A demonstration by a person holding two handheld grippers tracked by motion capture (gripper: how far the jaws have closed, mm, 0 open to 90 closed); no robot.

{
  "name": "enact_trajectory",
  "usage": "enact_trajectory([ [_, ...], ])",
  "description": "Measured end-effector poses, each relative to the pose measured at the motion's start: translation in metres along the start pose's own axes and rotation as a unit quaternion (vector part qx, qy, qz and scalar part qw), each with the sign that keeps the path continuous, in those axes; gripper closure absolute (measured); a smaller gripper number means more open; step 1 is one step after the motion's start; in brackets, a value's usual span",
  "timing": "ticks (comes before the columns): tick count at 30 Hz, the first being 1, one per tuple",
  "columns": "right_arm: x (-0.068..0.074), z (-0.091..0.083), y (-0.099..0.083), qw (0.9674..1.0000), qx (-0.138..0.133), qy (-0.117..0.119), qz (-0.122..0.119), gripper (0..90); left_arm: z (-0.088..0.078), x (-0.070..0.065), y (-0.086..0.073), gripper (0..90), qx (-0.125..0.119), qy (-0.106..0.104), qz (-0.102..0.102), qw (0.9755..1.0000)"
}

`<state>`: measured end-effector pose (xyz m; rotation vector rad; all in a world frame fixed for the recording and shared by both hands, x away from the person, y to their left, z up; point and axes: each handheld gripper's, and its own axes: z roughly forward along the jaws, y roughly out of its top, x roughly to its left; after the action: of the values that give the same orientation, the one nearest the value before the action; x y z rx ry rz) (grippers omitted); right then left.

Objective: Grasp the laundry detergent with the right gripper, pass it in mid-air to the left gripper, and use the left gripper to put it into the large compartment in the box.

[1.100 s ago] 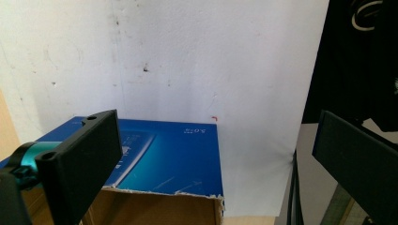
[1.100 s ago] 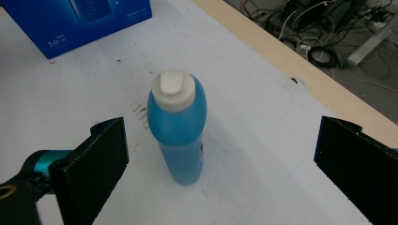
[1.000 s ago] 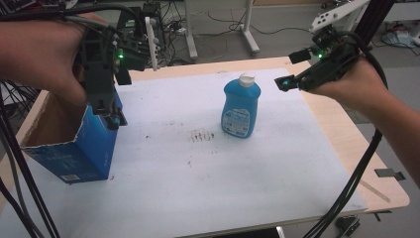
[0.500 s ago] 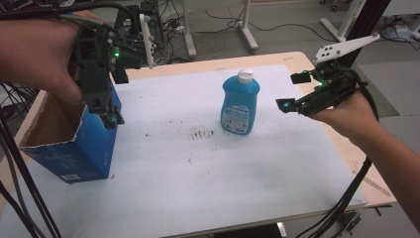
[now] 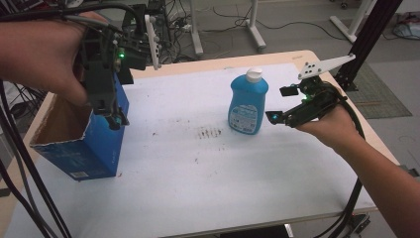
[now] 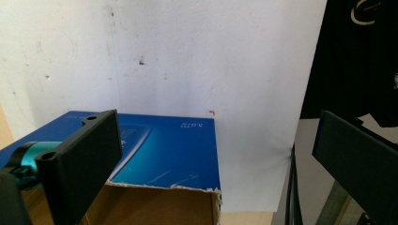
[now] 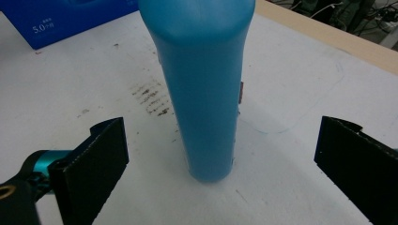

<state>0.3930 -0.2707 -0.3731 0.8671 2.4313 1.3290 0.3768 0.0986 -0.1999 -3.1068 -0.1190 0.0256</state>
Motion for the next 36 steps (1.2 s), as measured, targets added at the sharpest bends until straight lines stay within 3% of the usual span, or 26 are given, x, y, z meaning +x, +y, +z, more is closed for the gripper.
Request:
enact_trajectory([
  [8, -0.002, 0.023, -0.003, 0.9999, 0.008, 0.007, 0.012, 2.4, 0.000, 0.002, -0.006, 1.7, 0.000, 0.003, -0.005, 1.0000],
  [19, -0.008, 0.048, -0.017, 0.9993, -0.003, 0.011, 0.035, 2.4, 0.000, 0.001, -0.010, 1.7, -0.002, 0.001, -0.010, 0.9999],
  [28, -0.010, 0.062, -0.020, 0.9978, -0.018, 0.020, 0.061, 2.4, 0.001, 0.002, -0.011, 1.7, 0.001, 0.000, -0.009, 1.0000],
  [36, -0.009, 0.073, -0.022, 0.9975, -0.025, 0.018, 0.064, 2.4, 0.002, 0.003, -0.014, 1.7, 0.004, -0.003, -0.012, 0.9999],
])
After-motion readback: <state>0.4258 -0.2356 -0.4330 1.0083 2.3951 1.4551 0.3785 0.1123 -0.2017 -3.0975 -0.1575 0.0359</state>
